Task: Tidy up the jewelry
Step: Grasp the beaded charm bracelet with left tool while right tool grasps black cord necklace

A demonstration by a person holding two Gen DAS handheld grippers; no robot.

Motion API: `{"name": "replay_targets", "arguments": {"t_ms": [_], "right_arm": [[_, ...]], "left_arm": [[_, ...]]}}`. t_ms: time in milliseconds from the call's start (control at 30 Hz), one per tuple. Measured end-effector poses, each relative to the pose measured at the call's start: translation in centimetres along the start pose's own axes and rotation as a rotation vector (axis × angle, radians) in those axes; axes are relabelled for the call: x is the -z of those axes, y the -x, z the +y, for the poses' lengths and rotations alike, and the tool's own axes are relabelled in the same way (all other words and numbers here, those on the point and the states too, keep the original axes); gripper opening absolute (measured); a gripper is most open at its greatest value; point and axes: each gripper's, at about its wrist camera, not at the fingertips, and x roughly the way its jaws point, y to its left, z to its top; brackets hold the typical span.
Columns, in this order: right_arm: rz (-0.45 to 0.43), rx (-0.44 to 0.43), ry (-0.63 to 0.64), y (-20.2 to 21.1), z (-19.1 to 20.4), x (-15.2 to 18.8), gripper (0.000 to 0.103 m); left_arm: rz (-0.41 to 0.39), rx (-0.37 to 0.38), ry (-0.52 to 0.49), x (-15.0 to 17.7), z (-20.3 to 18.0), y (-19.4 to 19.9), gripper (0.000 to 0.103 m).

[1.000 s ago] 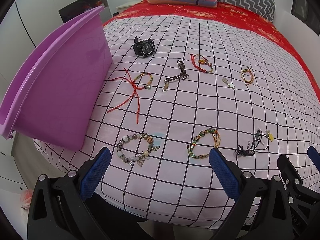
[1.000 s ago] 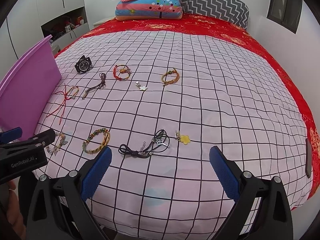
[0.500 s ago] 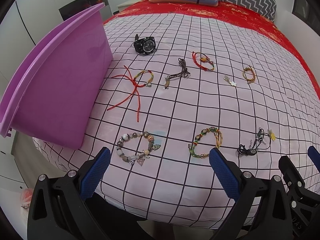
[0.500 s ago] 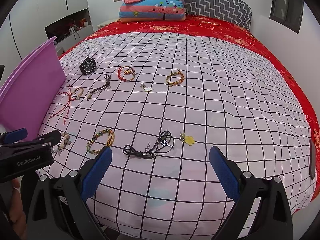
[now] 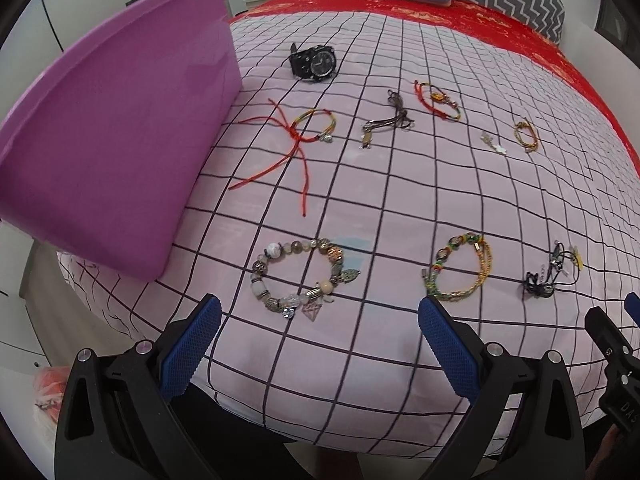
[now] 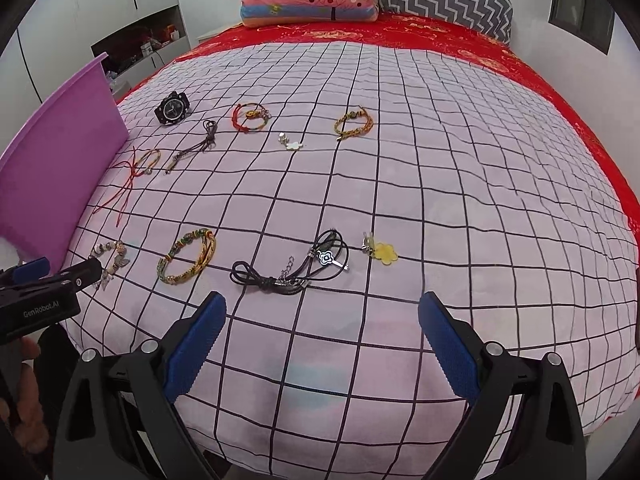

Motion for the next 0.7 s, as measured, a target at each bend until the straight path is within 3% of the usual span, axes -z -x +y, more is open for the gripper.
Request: {"name": "replay_targets", "arguments": {"t_ms": [267, 700], "right_arm": [[0.042, -0.015, -0.025, -2.3, -0.7, 0.2, 0.093], [0.062, 0.014, 0.007, -4.7, -0.4, -0.3, 0.093]], "left_arm": [[0.03, -0.012, 0.045, 0.2, 2.7, -2.7, 0.097], [0.059, -0.009, 0.038, 0.0, 2.8, -6.0, 0.097]]}}
